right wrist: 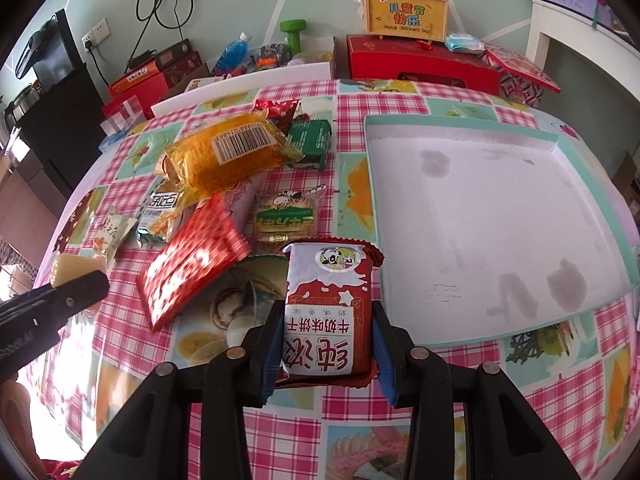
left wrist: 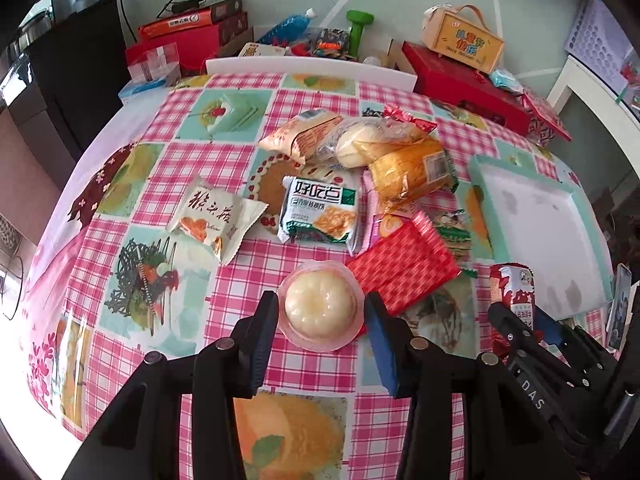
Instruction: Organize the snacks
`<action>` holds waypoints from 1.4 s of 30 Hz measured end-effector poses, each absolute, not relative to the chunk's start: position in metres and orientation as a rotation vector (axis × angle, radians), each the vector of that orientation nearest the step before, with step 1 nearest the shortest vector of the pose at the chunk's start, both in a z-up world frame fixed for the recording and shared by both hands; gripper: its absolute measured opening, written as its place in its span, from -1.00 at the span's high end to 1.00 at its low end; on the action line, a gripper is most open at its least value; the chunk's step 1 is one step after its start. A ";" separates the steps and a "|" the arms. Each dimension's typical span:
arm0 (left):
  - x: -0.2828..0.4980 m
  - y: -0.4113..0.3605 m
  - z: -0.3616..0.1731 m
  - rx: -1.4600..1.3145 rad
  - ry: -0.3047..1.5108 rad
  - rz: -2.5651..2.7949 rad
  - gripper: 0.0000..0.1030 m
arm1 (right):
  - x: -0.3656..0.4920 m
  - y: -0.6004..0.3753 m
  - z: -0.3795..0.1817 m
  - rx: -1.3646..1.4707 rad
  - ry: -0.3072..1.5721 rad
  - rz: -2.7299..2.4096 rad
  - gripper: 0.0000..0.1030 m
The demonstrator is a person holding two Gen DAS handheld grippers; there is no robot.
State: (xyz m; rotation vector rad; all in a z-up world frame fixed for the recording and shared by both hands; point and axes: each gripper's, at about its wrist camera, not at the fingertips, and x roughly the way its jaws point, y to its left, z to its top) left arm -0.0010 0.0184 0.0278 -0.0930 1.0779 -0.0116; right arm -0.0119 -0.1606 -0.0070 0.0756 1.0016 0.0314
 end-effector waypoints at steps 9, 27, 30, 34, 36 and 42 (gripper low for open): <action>0.005 -0.004 0.040 -0.066 1.056 -0.070 0.11 | -0.012 -0.170 0.007 0.084 0.963 -0.005 0.18; 0.051 -0.089 0.059 0.046 1.038 -0.216 0.11 | 0.029 -0.246 0.044 0.190 0.899 -0.224 0.18; 0.068 -0.111 0.056 0.059 1.057 -0.272 0.34 | 0.038 -0.269 0.041 0.225 0.906 -0.273 0.18; 0.091 -0.144 0.047 0.060 1.089 -0.336 0.46 | 0.048 -0.296 0.034 0.258 0.916 -0.332 0.18; 0.100 -0.159 0.043 0.071 1.099 -0.358 0.50 | 0.052 -0.307 0.028 0.277 0.921 -0.341 0.18; 0.116 -0.164 0.032 0.067 1.136 -0.336 0.50 | 0.054 -0.327 0.008 0.317 0.974 -0.372 0.18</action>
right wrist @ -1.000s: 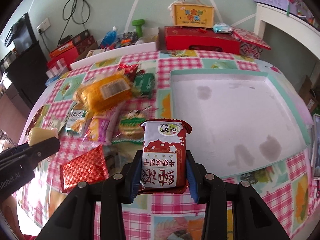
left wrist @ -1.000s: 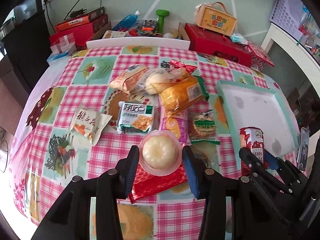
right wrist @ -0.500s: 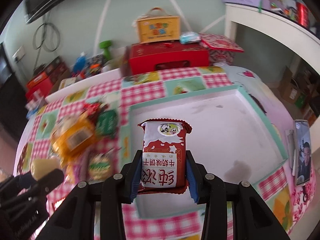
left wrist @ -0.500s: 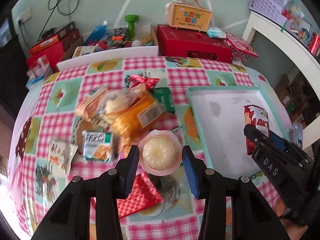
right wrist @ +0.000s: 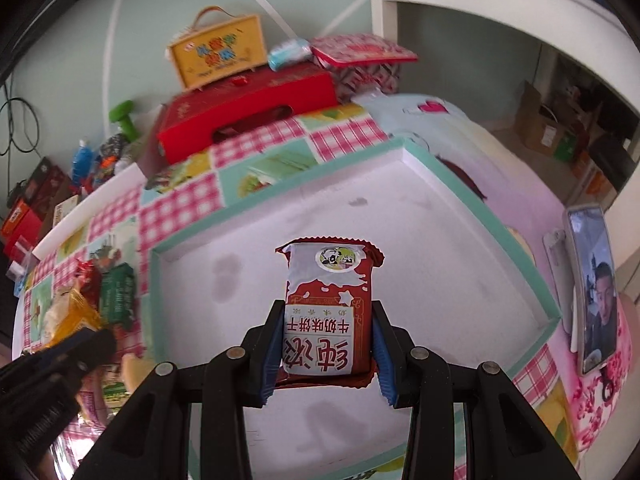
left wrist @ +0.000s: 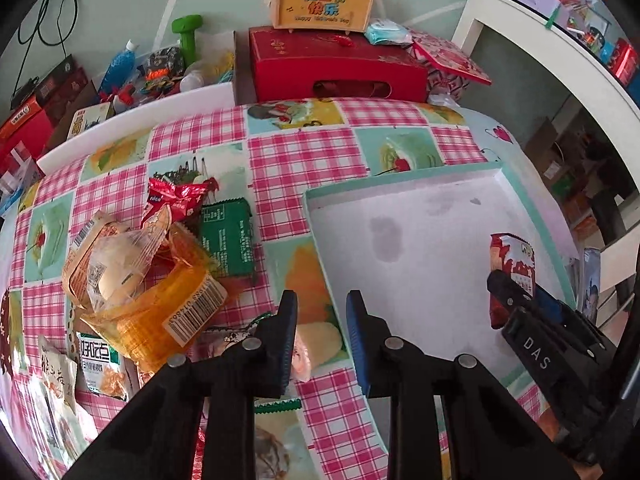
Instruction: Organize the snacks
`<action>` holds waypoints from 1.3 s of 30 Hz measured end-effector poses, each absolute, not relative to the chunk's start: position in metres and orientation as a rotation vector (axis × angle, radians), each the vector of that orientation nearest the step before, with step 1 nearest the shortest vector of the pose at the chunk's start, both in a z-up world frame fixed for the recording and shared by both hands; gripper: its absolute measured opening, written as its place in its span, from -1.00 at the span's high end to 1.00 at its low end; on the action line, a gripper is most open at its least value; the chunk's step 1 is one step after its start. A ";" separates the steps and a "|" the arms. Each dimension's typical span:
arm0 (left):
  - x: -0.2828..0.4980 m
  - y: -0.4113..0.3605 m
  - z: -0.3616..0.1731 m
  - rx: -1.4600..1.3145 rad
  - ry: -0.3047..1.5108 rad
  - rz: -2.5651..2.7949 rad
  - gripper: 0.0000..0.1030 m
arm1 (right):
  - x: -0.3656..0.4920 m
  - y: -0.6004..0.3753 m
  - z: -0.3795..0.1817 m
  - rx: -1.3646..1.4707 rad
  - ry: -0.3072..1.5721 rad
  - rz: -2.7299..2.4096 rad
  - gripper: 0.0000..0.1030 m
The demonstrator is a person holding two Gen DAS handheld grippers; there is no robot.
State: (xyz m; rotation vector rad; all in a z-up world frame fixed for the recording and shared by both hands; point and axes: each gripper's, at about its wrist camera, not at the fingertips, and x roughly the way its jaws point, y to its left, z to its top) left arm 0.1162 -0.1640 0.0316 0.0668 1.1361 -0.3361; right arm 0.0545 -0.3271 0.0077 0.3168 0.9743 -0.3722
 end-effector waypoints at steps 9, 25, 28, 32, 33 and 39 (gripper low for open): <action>0.121 -0.147 0.001 0.035 1.232 -0.302 0.50 | 0.048 -0.328 0.004 0.337 1.014 -0.369 0.18; 0.125 -0.135 -0.020 -0.016 1.276 -0.297 0.18 | 0.047 -0.330 0.005 0.364 1.020 -0.366 0.18; 0.125 -0.126 -0.020 -0.037 1.274 -0.281 0.18 | 0.048 -0.329 0.005 0.365 1.019 -0.361 0.18; 0.123 -0.133 -0.022 -0.006 1.278 -0.276 0.14 | 0.048 -0.329 0.005 0.362 1.018 -0.357 0.18; 0.122 -0.139 -0.024 0.014 1.278 -0.273 0.10 | 0.048 -0.329 0.005 0.362 1.017 -0.359 0.18; 0.118 -0.157 -0.037 0.067 1.286 -0.249 0.09 | 0.048 -0.330 0.004 0.364 1.021 -0.364 0.18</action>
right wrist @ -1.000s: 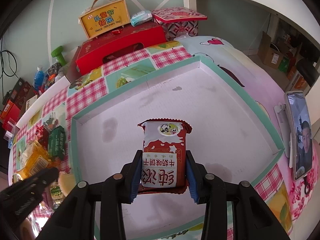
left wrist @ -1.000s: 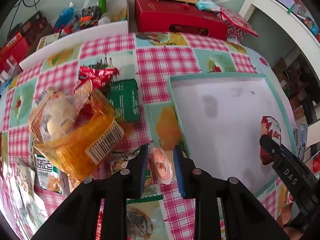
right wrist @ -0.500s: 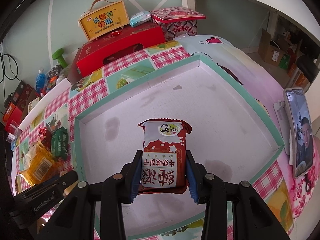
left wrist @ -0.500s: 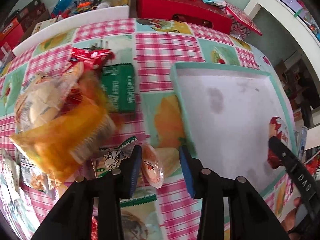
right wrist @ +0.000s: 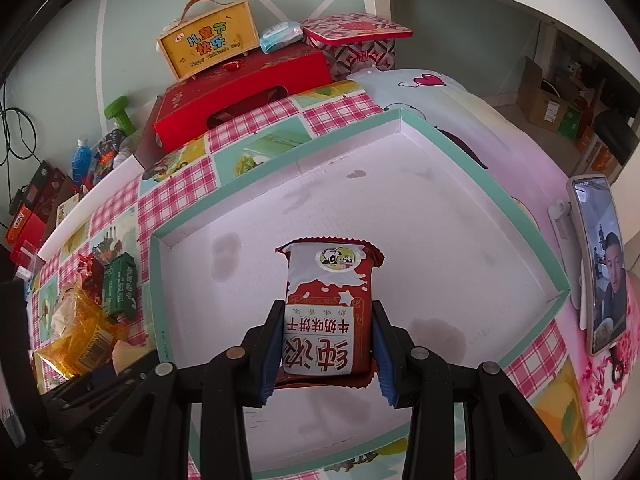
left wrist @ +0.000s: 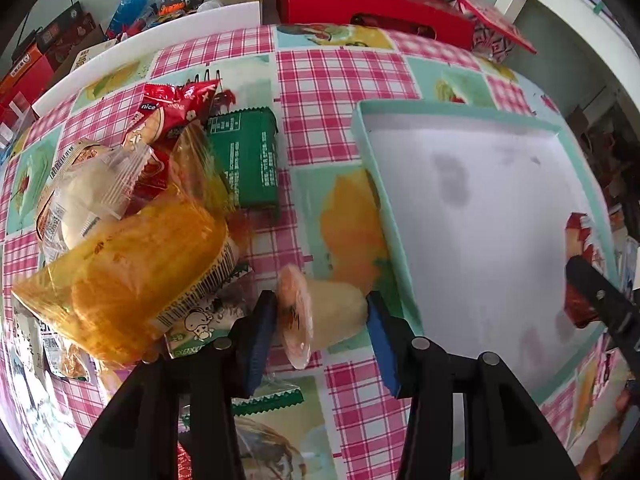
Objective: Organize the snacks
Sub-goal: 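Release the biscuit pack into the tray while the left gripper drops the round cake cup there, then withdraw both grippers from the tray back toward the snack pile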
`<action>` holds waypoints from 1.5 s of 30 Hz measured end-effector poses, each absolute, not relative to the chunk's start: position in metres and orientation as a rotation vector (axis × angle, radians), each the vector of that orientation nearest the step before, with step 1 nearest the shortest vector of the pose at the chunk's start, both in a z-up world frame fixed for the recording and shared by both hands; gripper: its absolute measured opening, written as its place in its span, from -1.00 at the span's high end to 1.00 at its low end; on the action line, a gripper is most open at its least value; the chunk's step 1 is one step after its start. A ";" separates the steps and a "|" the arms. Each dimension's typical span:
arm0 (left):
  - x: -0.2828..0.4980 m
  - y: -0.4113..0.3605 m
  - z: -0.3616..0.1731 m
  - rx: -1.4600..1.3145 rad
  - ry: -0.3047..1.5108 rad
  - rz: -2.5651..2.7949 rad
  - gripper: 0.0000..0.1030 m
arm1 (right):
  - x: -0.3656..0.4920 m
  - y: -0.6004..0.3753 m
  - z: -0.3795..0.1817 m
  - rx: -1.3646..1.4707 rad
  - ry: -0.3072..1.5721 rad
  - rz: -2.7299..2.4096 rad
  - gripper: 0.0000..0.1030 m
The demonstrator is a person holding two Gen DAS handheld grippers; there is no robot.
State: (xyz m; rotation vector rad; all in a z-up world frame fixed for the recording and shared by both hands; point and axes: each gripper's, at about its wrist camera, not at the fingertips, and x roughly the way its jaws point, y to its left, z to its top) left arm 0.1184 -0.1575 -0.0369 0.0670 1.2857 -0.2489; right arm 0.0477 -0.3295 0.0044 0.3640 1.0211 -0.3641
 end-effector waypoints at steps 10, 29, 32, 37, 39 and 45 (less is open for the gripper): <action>0.120 -0.144 -0.010 0.027 1.218 -0.240 0.19 | 0.050 -0.329 0.003 0.369 1.014 -0.342 0.18; 0.163 -0.228 0.006 0.047 1.150 -0.384 -0.13 | 0.056 -0.346 -0.002 0.381 0.958 -0.393 0.15; 0.165 -0.224 0.005 0.015 1.169 -0.387 -0.27 | 0.056 -0.346 -0.001 0.377 0.959 -0.395 0.15; 0.162 -0.210 0.008 0.020 1.176 -0.325 -0.51 | 0.059 -0.339 -0.001 0.345 0.975 -0.380 -0.45; 0.161 -0.202 0.010 0.010 1.170 -0.302 -0.71 | 0.061 -0.338 -0.002 0.342 0.980 -0.370 -0.50; 0.160 -0.180 0.011 0.024 1.142 -0.226 -0.88 | 0.061 -0.340 -0.002 0.336 0.970 -0.382 -1.00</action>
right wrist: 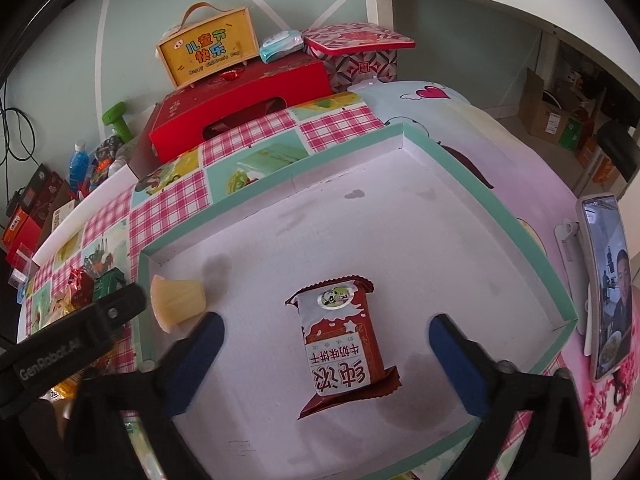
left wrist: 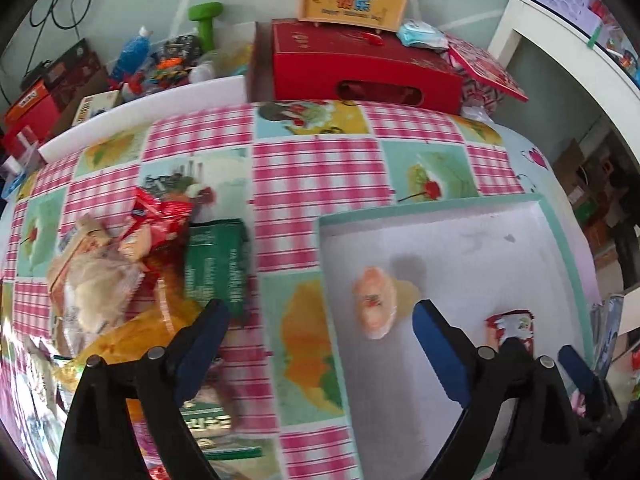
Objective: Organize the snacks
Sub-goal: 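Withdraw both grippers from the tray back toward the snack pile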
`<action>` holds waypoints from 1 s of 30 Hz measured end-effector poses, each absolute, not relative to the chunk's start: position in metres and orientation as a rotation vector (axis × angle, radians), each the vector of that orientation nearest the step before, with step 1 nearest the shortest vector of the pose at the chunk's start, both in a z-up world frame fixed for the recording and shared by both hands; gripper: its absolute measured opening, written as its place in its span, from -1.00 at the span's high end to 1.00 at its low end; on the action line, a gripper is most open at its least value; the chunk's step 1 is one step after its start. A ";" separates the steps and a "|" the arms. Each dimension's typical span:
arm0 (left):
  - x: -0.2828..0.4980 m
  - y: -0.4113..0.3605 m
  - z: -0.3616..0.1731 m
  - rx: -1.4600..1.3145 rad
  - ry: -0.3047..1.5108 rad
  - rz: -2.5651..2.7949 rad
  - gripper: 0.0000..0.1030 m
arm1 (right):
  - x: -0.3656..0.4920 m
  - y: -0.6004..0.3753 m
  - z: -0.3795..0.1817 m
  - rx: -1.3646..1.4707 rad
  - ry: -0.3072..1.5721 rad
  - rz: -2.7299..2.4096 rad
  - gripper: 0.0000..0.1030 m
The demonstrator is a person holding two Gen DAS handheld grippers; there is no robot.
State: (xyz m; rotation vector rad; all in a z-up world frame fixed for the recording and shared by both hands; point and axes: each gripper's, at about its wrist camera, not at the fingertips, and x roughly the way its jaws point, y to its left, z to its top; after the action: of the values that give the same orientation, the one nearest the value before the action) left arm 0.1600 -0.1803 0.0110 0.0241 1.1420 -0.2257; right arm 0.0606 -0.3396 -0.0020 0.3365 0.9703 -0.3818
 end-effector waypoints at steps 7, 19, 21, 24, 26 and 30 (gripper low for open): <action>0.149 -0.167 0.017 0.044 1.099 -0.215 -0.94 | 0.061 -0.339 0.000 0.318 0.974 -0.389 -1.00; 0.132 -0.136 0.020 0.018 1.106 -0.166 -0.94 | 0.055 -0.322 0.006 0.254 0.992 -0.370 -1.00; 0.126 -0.131 0.021 0.028 1.103 -0.174 -0.94 | 0.052 -0.315 0.009 0.242 0.981 -0.354 -1.00; 0.115 -0.125 0.023 0.024 1.097 -0.197 -0.94 | 0.048 -0.303 0.012 0.227 0.972 -0.329 -1.00; 0.108 -0.121 0.025 0.029 1.093 -0.208 -0.94 | 0.045 -0.296 0.012 0.220 0.969 -0.317 -1.00; 0.096 -0.110 0.028 0.027 1.097 -0.228 -0.94 | 0.040 -0.281 0.015 0.188 0.966 -0.297 -1.00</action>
State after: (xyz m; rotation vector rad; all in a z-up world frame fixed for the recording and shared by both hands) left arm 0.0961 -0.1101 0.0285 0.0265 1.0971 -0.2278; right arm 0.0402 -0.2812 0.0152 0.1881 0.9657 -0.2971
